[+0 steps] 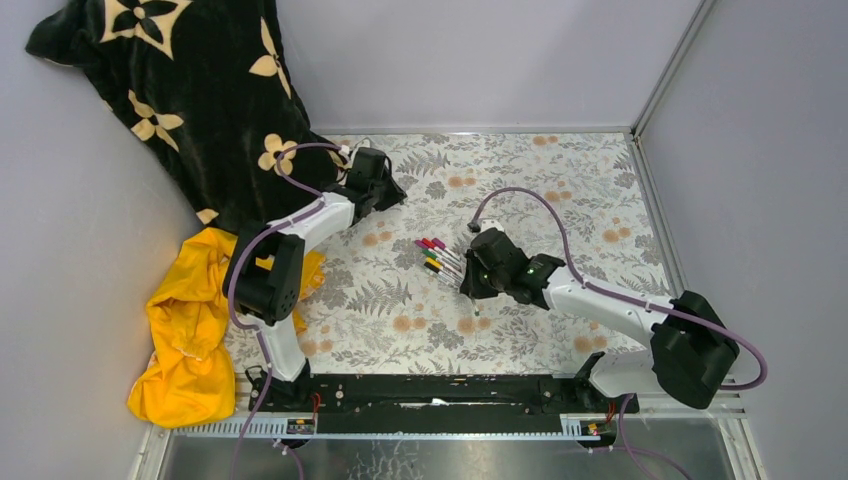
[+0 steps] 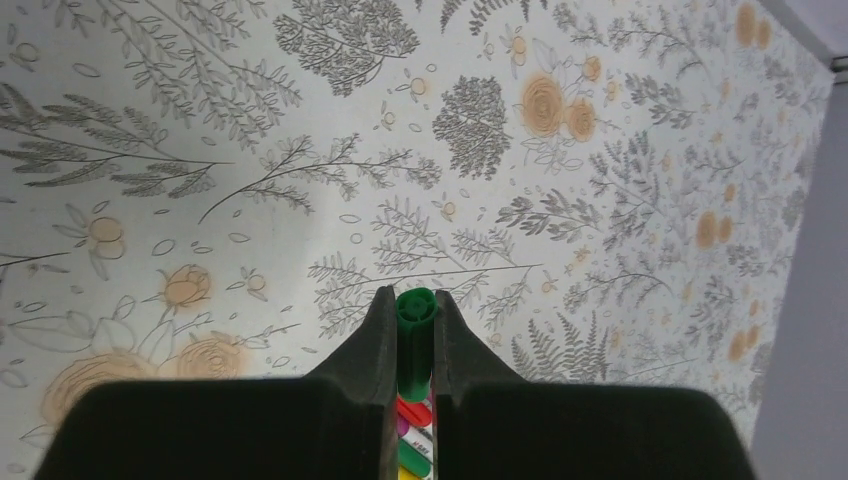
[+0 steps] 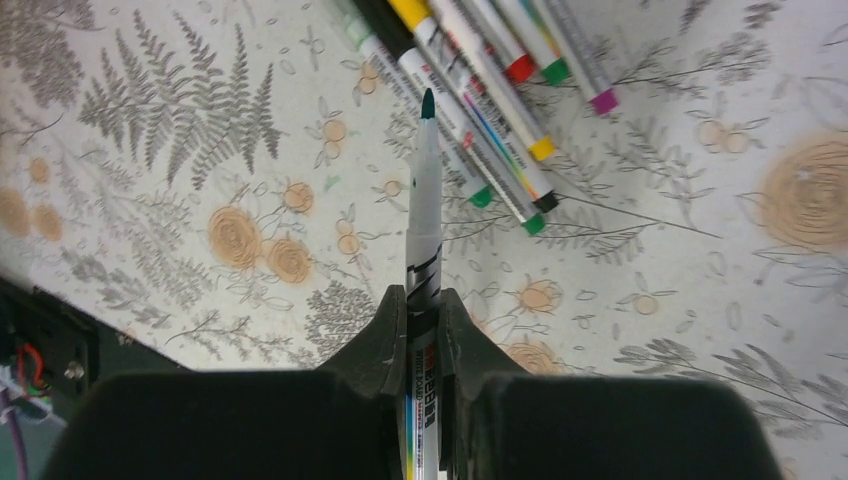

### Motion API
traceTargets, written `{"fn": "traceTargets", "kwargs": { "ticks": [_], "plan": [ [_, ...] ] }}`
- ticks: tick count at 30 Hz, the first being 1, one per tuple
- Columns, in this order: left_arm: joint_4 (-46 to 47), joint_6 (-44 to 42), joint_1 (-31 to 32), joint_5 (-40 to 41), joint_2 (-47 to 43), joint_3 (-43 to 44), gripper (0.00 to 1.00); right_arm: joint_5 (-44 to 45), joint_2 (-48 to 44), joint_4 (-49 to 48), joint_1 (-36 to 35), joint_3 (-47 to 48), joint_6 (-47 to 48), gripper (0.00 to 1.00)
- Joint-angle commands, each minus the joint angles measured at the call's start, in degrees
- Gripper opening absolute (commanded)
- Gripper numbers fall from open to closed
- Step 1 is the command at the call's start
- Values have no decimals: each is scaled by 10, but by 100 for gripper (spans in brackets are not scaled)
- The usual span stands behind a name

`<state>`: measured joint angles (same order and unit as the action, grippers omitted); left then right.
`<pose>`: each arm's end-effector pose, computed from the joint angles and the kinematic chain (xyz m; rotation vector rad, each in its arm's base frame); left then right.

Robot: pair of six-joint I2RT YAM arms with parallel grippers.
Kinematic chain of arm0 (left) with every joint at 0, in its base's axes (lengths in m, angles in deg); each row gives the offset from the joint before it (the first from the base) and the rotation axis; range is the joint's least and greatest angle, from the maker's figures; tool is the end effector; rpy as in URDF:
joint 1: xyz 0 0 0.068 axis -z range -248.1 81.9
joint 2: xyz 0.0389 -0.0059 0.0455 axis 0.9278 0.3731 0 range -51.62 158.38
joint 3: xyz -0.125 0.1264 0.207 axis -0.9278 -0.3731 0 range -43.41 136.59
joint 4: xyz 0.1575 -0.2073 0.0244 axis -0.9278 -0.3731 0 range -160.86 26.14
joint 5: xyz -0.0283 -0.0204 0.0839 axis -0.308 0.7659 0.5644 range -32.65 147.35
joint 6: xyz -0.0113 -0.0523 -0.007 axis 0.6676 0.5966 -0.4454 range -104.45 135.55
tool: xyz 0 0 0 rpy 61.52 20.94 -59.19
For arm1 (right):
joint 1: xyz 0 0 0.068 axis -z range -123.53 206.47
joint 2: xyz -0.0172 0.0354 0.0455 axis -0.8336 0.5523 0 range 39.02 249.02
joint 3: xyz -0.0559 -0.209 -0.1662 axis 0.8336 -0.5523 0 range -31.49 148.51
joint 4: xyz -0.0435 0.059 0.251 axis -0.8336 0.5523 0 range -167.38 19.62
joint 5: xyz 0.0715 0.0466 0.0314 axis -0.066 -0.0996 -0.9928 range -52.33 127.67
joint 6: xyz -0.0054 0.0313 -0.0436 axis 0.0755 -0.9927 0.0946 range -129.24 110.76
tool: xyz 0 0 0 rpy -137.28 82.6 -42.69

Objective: Open the pen caps

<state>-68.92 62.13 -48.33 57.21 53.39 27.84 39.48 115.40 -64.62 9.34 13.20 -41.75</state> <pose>0.3866 -0.1390 0.2134 -0.5376 2.2610 -0.6113 0.1886 0.2017 0.2157 -0.2945 2.4213 0.6264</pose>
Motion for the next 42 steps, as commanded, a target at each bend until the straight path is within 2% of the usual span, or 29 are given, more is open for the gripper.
{"fn": "traceTargets", "kwargs": {
  "ticks": [1,8,15,23,28,36,42],
  "plan": [
    [-49,-41,2,55,-23,9,0,93,-15,57,12,46,25,0],
    [-124,-51,7,112,-1,0,1,132,31,45,114,45,57,0],
    [-151,-37,11,128,46,1,12,141,125,44,186,98,97,1],
    [-152,-29,11,135,71,1,29,145,189,5,252,113,102,8],
    [-152,-26,11,139,72,-1,43,152,221,-7,276,123,96,17],
    [-155,-20,10,143,42,-3,45,150,240,-13,287,131,82,37],
    [-163,-19,10,143,9,1,47,155,232,-3,289,143,84,40]
  ]
}}
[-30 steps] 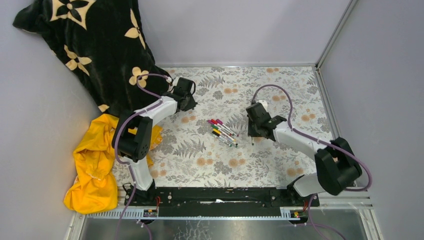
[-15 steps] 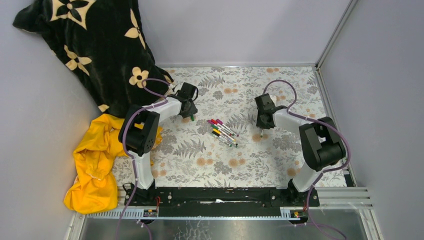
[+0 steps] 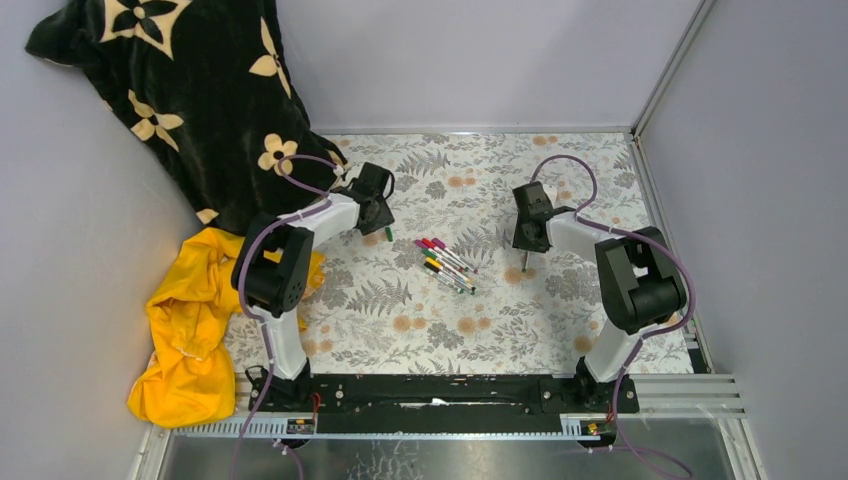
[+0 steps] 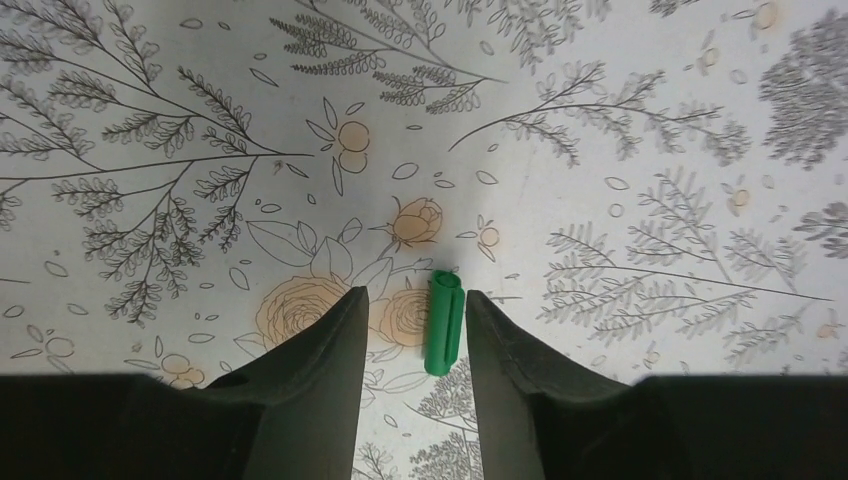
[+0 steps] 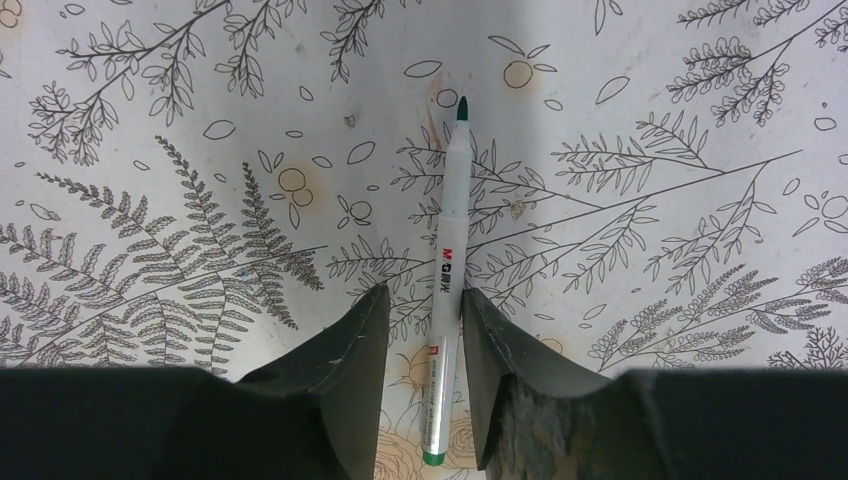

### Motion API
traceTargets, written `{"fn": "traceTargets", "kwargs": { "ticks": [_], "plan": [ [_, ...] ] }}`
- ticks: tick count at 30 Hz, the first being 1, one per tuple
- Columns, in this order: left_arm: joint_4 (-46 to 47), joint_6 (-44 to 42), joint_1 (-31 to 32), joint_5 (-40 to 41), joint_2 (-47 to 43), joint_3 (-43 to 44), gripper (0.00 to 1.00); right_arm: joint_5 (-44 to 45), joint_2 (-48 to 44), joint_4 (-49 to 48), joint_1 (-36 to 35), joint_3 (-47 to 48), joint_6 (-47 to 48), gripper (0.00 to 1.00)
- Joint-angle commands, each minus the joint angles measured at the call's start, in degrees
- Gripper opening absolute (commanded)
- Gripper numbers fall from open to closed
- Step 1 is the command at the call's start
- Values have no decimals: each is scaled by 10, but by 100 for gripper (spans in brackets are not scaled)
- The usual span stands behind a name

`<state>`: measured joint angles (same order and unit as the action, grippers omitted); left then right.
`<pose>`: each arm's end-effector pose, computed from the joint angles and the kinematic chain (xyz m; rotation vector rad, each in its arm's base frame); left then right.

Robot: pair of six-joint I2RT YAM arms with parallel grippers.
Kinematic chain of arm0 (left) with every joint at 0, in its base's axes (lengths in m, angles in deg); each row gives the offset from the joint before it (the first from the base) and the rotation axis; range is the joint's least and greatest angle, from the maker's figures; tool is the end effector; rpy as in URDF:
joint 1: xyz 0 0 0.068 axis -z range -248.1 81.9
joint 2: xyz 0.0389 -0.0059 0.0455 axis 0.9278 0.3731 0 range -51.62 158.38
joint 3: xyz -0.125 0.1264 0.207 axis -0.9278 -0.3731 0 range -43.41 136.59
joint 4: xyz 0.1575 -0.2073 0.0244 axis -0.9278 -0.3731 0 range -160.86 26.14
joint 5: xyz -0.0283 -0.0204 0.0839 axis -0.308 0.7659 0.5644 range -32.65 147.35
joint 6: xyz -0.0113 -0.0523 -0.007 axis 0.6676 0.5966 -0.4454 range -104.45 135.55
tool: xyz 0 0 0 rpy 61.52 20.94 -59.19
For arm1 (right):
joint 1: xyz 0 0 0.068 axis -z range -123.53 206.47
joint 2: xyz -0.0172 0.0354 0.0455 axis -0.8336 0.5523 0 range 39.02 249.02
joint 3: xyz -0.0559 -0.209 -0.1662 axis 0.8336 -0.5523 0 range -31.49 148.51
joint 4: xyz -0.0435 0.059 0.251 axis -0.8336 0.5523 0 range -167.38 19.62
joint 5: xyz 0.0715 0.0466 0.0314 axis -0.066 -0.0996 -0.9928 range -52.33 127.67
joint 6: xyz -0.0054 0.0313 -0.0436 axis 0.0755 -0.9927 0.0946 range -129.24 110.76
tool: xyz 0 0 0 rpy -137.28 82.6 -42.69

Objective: Open the pen caps

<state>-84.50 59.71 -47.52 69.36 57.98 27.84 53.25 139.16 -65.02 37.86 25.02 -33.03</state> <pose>0.3714 -0.1315 0.1639 -0.5990 2.5019 -0.1534 0.3308 0.1014 0.1580 0.2168 2.4866 -0.0420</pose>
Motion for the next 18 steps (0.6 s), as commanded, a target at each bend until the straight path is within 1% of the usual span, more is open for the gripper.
{"fn": "traceTargets", "kwargs": {
  "ticks": [1,5,8,10,13,16,18],
  "plan": [
    [-7,7,2,21,-44,0,47,19,-14,2,4,25,1,41],
    [-7,11,2,18,-71,-2,48,20,-61,13,3,29,31,45],
    [-8,12,3,9,-89,0,48,0,-98,24,1,34,56,46],
    [-9,14,2,4,-104,-1,50,-15,-111,43,-1,48,68,48],
    [-12,17,2,-6,-121,-3,51,-47,-115,64,-14,66,93,50],
    [-11,25,2,-16,-142,-16,53,-65,-107,76,-53,87,120,50],
    [-9,30,2,-29,-156,-27,53,-76,-85,90,-82,107,138,50]
  ]
}}
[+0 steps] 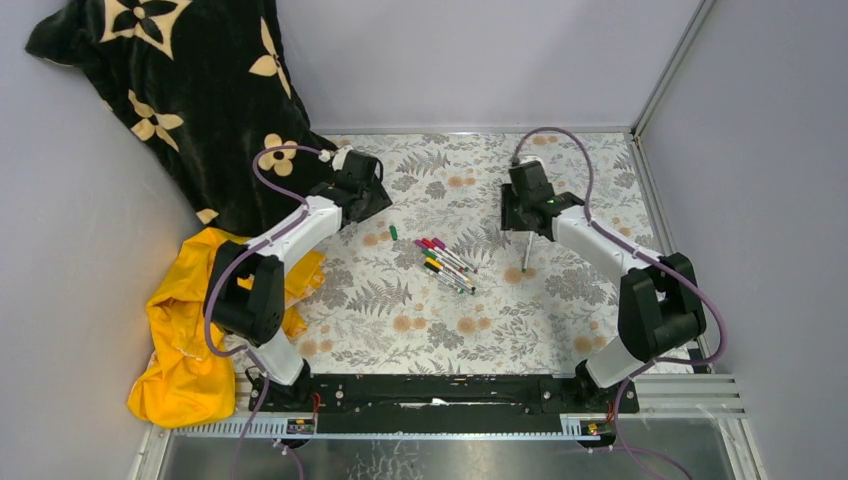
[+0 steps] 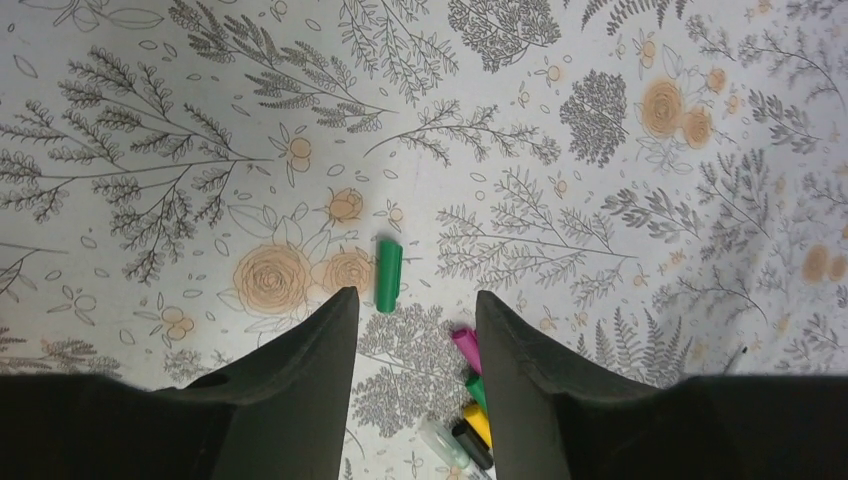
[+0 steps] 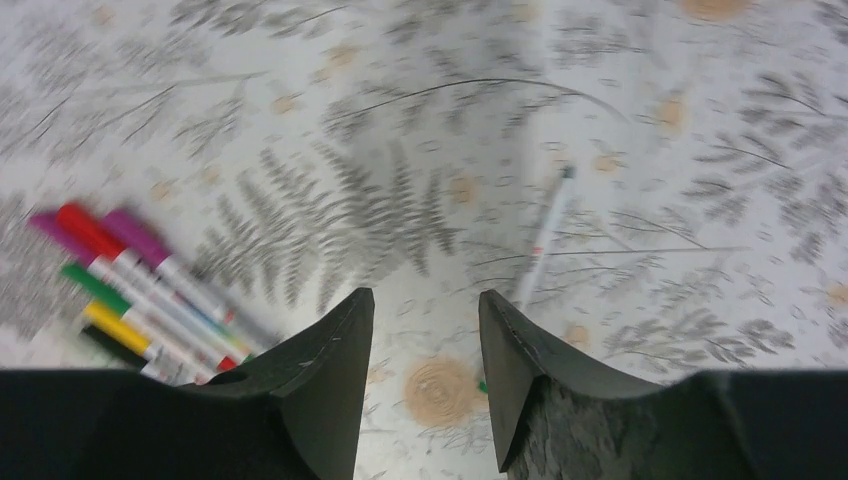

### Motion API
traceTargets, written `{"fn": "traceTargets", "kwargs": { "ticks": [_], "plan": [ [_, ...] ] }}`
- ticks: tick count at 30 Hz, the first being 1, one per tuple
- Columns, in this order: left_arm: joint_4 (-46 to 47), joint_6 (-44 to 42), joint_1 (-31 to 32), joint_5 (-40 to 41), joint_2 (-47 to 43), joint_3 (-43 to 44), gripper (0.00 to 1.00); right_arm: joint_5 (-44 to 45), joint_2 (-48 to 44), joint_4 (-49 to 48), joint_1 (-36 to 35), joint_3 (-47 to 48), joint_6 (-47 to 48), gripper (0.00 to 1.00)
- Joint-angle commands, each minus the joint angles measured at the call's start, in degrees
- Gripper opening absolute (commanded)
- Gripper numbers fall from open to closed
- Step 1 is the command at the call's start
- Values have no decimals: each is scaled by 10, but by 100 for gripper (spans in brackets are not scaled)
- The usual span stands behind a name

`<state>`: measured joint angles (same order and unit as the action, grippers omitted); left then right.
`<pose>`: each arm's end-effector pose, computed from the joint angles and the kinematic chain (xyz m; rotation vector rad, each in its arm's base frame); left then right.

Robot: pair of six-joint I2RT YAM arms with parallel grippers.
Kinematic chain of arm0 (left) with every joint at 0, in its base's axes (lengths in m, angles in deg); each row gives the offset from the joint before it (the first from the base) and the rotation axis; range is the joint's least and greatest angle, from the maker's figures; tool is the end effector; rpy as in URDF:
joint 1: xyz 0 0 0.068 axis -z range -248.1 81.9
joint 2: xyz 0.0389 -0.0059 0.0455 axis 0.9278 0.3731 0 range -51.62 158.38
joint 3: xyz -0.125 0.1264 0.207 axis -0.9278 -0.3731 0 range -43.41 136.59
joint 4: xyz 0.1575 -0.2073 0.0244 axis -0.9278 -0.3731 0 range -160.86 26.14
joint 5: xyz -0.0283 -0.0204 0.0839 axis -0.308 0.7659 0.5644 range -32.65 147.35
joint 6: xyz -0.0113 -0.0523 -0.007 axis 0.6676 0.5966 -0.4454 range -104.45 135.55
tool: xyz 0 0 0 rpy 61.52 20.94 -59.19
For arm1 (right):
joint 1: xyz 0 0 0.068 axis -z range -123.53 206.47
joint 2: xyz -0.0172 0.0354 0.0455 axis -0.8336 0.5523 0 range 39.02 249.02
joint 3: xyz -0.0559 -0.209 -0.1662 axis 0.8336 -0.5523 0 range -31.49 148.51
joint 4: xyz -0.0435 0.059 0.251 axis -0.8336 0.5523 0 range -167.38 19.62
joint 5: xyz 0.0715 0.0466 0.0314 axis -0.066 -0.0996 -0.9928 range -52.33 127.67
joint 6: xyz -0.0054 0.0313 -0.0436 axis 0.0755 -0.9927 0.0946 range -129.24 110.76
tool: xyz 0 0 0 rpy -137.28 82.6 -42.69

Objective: Open the pen caps

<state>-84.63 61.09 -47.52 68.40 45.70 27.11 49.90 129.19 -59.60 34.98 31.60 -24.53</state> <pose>0.3515 -0.1246 0.2380 -0.6074 2.3263 -0.3139 0.3223 0.1189 0.2426 -0.0226 2.3323 0.0689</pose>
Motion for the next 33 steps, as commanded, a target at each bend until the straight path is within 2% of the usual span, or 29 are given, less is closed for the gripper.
{"fn": "traceTargets", "kwargs": {
  "ticks": [1,6,15,23,33],
  "plan": [
    [-8,18,1,-26,-41,-26,53,-51,24,39,-65,48,60,51],
    [8,32,1,-74,-99,-77,57,-91,55,32,-111,61,84,51],
    [65,72,-4,-153,-210,-187,73,-105,131,48,-154,102,103,50],
    [73,78,-4,-186,-240,-206,83,-100,176,42,-166,123,104,50],
    [73,83,-4,-192,-253,-214,84,-102,212,49,-166,149,109,50]
  ]
}}
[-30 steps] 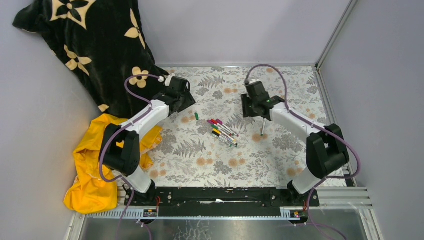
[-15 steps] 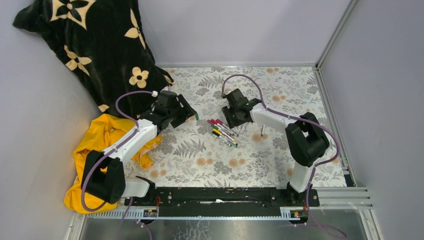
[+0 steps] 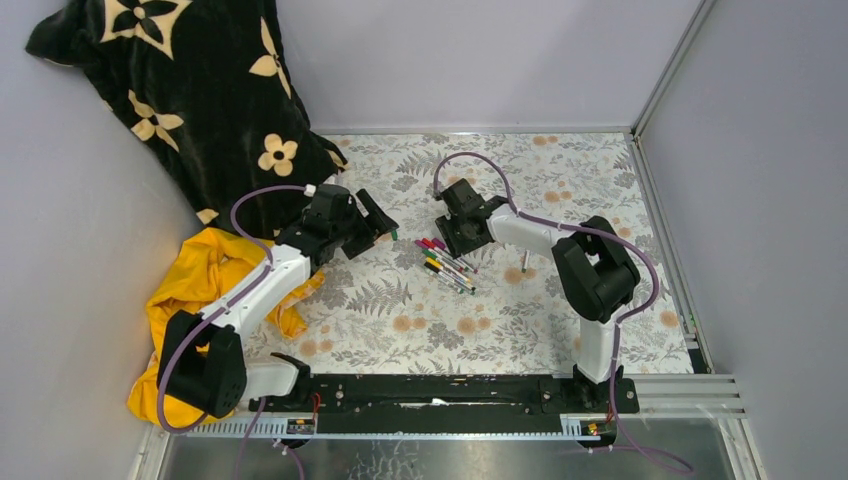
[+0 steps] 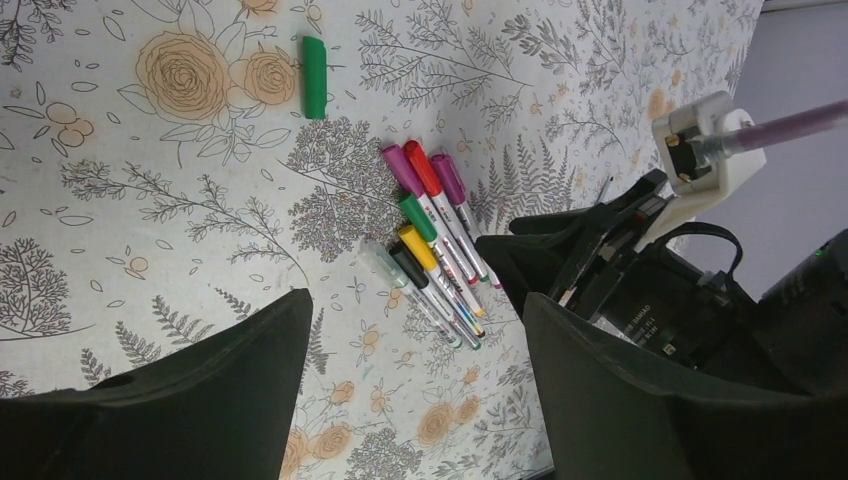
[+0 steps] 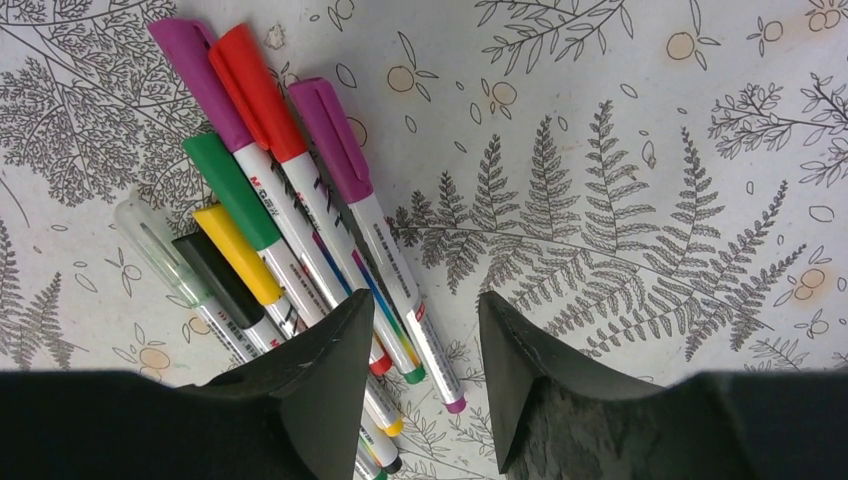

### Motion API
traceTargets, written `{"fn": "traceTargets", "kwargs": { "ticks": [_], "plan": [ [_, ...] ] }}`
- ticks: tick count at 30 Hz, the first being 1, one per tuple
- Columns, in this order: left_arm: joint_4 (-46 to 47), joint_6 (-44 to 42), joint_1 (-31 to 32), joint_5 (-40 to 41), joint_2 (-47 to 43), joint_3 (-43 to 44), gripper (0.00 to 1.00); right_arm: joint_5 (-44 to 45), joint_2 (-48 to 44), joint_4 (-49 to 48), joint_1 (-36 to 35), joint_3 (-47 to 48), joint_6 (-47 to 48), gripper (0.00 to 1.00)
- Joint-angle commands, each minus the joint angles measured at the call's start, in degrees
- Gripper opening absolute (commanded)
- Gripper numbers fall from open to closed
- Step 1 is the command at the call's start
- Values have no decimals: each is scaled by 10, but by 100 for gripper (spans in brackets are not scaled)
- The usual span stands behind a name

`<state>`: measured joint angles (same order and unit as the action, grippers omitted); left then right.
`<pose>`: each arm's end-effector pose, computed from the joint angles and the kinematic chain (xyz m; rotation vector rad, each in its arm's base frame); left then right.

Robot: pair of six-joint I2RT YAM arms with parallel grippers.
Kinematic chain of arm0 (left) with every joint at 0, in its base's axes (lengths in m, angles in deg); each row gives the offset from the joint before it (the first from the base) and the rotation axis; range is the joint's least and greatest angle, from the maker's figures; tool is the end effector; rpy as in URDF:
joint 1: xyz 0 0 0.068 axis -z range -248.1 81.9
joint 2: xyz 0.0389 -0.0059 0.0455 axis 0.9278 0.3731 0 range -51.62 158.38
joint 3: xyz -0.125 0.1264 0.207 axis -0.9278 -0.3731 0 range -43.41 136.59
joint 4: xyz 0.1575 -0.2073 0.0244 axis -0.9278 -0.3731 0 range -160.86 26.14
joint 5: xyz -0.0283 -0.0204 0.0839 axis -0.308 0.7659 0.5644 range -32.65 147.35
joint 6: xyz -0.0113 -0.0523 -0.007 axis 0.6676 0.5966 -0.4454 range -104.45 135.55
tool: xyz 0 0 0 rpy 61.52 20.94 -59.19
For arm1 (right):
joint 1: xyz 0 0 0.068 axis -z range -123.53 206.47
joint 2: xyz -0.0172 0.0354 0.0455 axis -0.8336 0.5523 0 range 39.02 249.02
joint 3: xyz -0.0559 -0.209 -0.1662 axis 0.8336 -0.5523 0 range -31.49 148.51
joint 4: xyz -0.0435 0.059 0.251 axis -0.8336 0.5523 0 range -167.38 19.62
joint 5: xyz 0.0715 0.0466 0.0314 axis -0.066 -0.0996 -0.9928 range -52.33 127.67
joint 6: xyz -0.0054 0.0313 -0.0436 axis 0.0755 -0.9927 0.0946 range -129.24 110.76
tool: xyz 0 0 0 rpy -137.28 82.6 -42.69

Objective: Open the pen caps

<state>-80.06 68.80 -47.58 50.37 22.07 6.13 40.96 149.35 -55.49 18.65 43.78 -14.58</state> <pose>0.2582 -0.1012 0.2505 -0.6120 2.3241 -0.7841 0.3223 0.2478 0.1776 -0.6997 2.4798 0.2126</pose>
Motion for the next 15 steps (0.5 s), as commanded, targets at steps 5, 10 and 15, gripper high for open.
{"fn": "traceTargets", "kwargs": {
  "ticks": [5,10,15],
  "plan": [
    [27,8,-3,-14,-19,0,84,-14,14,7,-3,20,11,50],
    [28,13,-4,-13,-23,0,84,-11,22,0,-2,11,13,49],
    [28,13,-6,-11,-26,0,84,-2,25,-7,-3,0,14,48]
  ]
}}
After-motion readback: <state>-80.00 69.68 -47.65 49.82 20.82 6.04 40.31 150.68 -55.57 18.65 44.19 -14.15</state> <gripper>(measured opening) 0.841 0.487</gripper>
